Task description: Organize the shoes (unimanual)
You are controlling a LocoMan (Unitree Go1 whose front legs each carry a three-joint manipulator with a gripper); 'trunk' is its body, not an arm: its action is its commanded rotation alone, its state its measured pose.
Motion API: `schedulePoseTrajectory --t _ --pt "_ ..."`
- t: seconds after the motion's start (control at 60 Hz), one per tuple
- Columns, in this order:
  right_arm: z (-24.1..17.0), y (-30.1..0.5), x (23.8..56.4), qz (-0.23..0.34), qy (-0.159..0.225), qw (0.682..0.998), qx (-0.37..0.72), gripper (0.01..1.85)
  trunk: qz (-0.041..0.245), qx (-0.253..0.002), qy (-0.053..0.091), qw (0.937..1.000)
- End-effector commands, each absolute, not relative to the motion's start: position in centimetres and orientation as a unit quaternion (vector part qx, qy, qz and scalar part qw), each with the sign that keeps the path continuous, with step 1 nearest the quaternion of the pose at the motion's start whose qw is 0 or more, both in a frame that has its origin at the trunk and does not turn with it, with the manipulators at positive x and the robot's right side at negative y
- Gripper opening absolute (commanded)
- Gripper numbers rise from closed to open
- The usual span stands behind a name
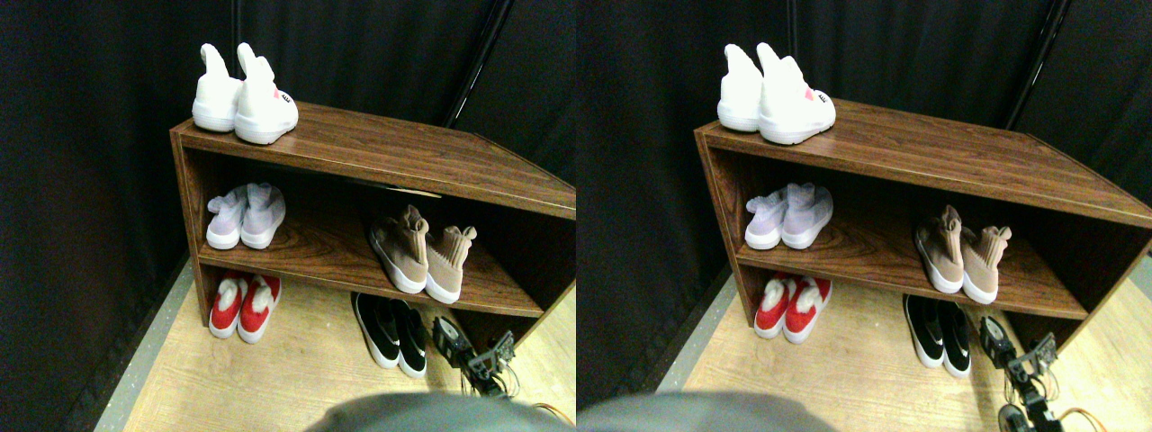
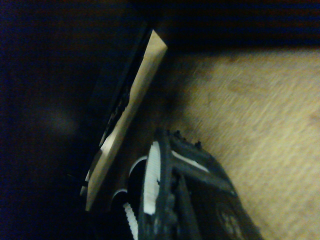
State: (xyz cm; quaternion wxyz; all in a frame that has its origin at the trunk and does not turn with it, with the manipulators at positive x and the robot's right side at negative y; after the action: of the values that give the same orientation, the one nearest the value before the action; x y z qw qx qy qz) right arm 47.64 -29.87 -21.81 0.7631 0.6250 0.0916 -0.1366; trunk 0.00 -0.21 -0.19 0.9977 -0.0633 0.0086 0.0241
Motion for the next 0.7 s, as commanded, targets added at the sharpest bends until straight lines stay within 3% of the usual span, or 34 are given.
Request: schedulePoseTrajectory --t 0.017,0.167,0.7 --pt "-19.5 -29.7 47.2 -0.079 0.069 0.784 0.611 0.06 0.022 -0.064 -0.003 0.9977" --pt "-16.6 -29.5 44.5 -0.047 0.064 0.797 0.598 0.06 0.017 -0.060 -0.006 0.9980" --pt "-12.8 -28.0 38.5 0.031 0.025 0.809 0.586 0.06 0.003 -0.051 -0.031 0.9982"
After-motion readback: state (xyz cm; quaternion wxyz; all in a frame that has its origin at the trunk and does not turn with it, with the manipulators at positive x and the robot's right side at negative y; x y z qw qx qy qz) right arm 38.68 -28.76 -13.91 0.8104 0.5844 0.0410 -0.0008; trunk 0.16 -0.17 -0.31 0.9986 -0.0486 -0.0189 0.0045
